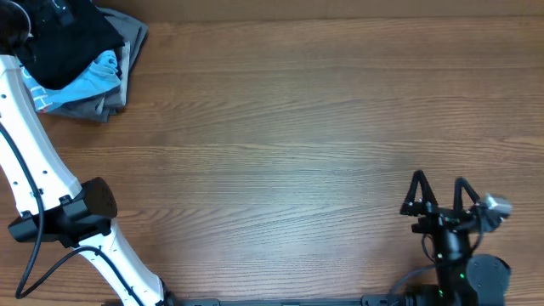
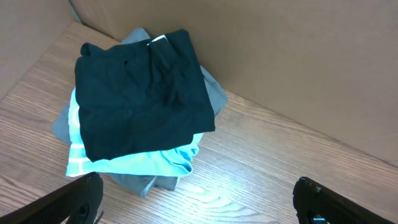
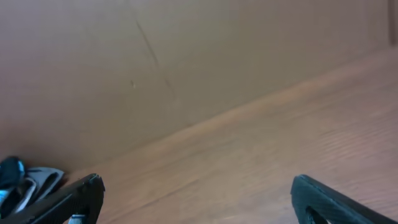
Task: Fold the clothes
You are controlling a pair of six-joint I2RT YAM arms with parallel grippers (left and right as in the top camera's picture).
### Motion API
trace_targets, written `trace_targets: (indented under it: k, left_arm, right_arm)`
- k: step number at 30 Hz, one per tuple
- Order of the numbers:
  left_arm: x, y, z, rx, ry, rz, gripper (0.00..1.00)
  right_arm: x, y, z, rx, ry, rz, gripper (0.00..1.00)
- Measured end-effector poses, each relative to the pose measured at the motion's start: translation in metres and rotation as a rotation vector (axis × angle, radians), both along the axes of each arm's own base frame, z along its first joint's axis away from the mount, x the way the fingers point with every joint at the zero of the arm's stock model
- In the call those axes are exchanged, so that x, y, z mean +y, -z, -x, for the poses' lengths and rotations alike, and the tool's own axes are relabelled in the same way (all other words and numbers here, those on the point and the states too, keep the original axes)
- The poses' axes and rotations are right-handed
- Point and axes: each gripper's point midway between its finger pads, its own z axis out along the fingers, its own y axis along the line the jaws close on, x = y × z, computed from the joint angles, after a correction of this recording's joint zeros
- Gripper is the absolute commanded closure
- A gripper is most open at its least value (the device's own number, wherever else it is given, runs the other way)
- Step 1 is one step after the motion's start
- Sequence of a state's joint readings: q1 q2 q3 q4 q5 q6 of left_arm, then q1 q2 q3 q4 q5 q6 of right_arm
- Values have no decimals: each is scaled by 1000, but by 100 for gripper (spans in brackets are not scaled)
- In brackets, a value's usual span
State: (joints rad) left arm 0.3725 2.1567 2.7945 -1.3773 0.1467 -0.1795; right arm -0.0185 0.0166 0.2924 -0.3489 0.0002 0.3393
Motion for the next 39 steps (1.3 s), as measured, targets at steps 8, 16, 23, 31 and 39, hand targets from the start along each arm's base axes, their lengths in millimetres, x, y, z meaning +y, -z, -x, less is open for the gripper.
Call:
trace_targets:
  k: [8, 16, 23, 31, 39]
  left_arm:
    - [0, 0, 0, 2, 0, 1, 0]
    - [0, 1, 1, 3, 0, 1, 0]
    - [0, 1, 1, 3, 0, 1, 0]
    - [0, 1, 1, 4, 0, 1, 0]
    - [0, 1, 1, 4, 0, 1, 0]
  right_arm:
    - [-3, 18, -20, -129, 17, 25, 0]
    - [-4, 34, -24, -122, 27, 26, 0]
    - [-4, 66, -25, 8, 26, 26, 0]
    - [-4, 66, -25, 7, 25, 27, 0]
    - [-5, 66, -25, 6, 26, 26, 0]
